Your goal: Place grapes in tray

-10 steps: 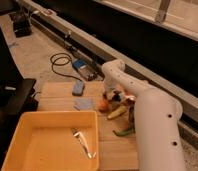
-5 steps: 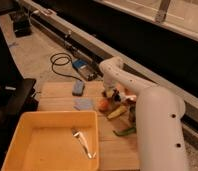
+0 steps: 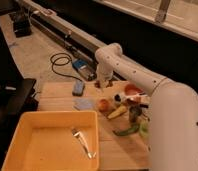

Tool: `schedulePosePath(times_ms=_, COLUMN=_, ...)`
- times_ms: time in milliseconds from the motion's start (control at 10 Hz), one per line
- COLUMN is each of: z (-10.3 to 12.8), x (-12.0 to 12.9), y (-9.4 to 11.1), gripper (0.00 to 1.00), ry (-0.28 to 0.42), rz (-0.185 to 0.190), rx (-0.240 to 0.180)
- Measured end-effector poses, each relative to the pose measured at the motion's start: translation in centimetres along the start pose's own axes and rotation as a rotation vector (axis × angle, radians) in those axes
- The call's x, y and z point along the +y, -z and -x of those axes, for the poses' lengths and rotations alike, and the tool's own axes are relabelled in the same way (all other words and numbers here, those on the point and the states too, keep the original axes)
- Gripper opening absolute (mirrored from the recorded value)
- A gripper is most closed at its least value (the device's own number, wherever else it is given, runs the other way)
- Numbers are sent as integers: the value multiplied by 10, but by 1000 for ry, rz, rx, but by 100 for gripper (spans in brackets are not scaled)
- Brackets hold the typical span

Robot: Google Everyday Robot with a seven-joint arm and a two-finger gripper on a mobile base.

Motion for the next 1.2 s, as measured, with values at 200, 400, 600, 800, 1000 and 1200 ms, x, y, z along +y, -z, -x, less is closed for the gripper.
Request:
schedulePosePath(times_ms=200, z=35, x=7, y=12, gripper=0, ry=110, rz=-7, rx=-133)
schedulePosePath(times_ms=400, z=67, x=19, y=27, gripper=0, ry=215, rz=-18, rx=-170)
schedulePosePath(times_ms=600, z=95, x=43, y=44, gripper=0, ry=319, rz=-30, rx=-177)
schedulePosePath(times_ms=800, z=108, x=56, y=51, gripper=0, ry=369, rz=-37, rx=-167)
schedulePosePath(times_ms=1000, z=109, x=57, y=51, gripper=0, ry=373, rz=-37, rx=-166)
schedulePosePath(times_ms=1200, z=110, x=56, y=51, gripper=0, ry=383, rz=-30, rx=-163)
